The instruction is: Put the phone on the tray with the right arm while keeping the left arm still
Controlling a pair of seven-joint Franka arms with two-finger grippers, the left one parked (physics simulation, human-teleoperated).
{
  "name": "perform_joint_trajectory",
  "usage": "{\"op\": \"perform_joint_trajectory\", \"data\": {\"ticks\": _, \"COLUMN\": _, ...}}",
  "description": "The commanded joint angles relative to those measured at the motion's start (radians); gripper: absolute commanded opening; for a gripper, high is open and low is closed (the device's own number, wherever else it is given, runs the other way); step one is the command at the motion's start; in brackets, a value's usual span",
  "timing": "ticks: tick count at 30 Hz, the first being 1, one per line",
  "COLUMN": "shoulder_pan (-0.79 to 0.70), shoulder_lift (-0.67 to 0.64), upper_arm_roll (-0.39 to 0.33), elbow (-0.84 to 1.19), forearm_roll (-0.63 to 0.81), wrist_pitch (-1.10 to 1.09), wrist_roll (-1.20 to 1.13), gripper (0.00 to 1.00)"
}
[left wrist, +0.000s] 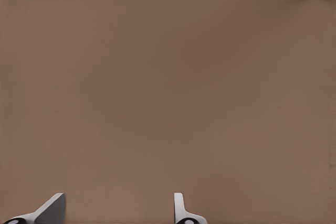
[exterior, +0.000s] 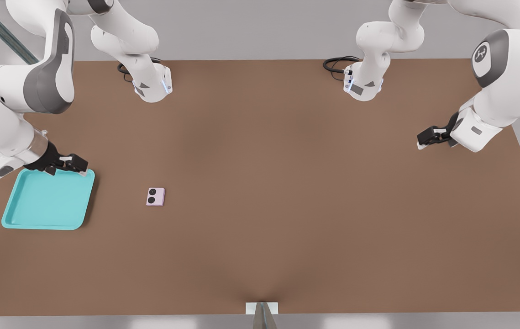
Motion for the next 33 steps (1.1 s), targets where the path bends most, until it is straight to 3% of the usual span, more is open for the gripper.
{"op": "perform_joint_trajectory", "data": {"ticks": 1, "shoulder_pan": 0.000, "shoulder_lift": 0.000, "upper_arm_roll": 0.000, "elbow": 0.001, "forearm_roll": 0.000, "wrist_pitch": 0.021, "wrist_roll": 0.011, "gripper": 1.00}}
{"op": "perform_joint_trajectory", "data": {"ticks": 4, "shoulder_pan": 0.004, "shoulder_lift": 0.026, "upper_arm_roll": 0.010, "elbow": -0.004, "forearm_roll": 0.002, "wrist_pitch": 0.030, "wrist_roll": 0.017, "gripper": 1.00}}
{"op": "perform_joint_trajectory", "data": {"ticks": 8, "shoulder_pan": 0.095, "shoulder_lift": 0.173, "upper_arm_roll": 0.026, "elbow": -0.010, "forearm_roll": -0.003, "wrist_pitch": 0.168, "wrist_roll": 0.021, "gripper": 1.00}}
{"op": "perform_joint_trajectory", "data": {"ticks": 14, "shoulder_pan": 0.165, "shoulder_lift": 0.210, "upper_arm_roll": 0.033, "elbow": -0.374, "forearm_roll": 0.005, "wrist_pitch": 0.568, "wrist_roll": 0.208, "gripper": 1.00}}
{"op": "perform_joint_trajectory", "data": {"ticks": 21, "shoulder_pan": 0.155, "shoulder_lift": 0.343, "upper_arm_roll": 0.036, "elbow": -0.371, "forearm_roll": 0.005, "wrist_pitch": 0.672, "wrist_roll": 0.268, "gripper": 1.00}}
{"op": "perform_joint_trajectory", "data": {"ticks": 24, "shoulder_pan": 0.142, "shoulder_lift": 0.304, "upper_arm_roll": 0.045, "elbow": -0.510, "forearm_roll": 0.003, "wrist_pitch": 0.849, "wrist_roll": 0.253, "gripper": 1.00}}
{"op": "perform_joint_trajectory", "data": {"ticks": 33, "shoulder_pan": 0.116, "shoulder_lift": 0.303, "upper_arm_roll": 0.057, "elbow": -0.598, "forearm_roll": 0.002, "wrist_pitch": 0.973, "wrist_roll": 0.235, "gripper": 1.00}}
